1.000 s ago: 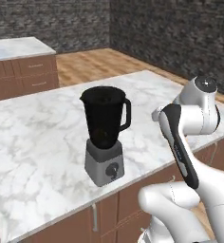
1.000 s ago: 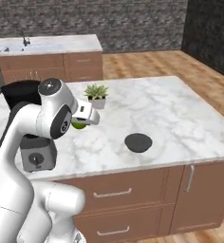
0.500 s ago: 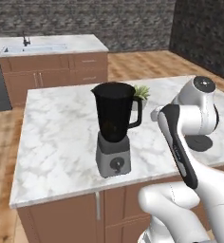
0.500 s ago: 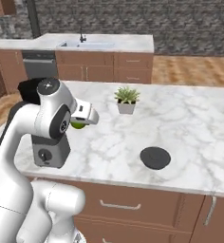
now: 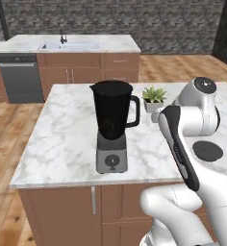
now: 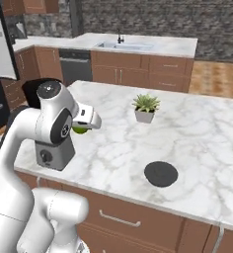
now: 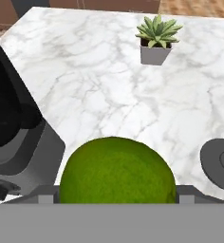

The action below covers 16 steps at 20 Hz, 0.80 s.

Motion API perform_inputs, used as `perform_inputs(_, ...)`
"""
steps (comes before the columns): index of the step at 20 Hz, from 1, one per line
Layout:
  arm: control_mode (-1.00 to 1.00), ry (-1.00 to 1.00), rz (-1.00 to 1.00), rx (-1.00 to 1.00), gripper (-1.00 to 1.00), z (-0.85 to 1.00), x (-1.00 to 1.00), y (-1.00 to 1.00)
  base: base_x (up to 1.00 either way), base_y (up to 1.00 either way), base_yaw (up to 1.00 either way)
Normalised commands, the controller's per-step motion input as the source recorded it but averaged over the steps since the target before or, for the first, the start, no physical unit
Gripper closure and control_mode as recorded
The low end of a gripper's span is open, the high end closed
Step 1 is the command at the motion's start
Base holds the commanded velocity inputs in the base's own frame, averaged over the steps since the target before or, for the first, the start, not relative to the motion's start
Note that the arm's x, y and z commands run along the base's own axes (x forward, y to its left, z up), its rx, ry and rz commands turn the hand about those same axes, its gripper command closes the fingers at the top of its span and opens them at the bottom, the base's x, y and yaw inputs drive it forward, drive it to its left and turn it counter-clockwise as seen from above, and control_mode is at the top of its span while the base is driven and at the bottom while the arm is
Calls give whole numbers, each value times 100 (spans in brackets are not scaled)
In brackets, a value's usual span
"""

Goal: Grab the lemon and lime from the fridge, place them in the blender, close the lid, and turn on the blender to create a marinade.

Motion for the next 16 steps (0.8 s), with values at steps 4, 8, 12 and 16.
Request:
perform_inputs(4, 100, 0, 0, 0, 100, 0, 0, 0, 0, -29, 29)
perform_inputs(8, 100, 0, 0, 0, 100, 0, 0, 0, 0, -14, 28)
perform_inputs(12, 100, 0, 0, 0, 100, 0, 0, 0, 0, -13, 23)
perform_inputs(16, -100, -11, 5, 0, 100, 1, 0, 0, 0, -3, 7)
